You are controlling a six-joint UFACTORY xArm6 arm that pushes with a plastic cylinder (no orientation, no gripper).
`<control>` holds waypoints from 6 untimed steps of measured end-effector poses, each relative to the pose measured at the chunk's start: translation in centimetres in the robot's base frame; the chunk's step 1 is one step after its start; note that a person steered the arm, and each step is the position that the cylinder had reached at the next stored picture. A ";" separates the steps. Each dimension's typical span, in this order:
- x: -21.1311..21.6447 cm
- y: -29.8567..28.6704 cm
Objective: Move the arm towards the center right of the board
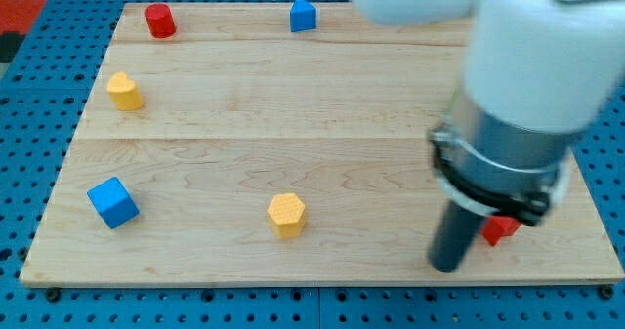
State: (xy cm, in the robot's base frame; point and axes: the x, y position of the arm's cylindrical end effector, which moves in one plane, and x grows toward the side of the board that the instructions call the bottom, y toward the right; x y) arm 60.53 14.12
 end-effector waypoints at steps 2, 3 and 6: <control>-4.7 10.1; -9.6 13.2; -21.9 12.0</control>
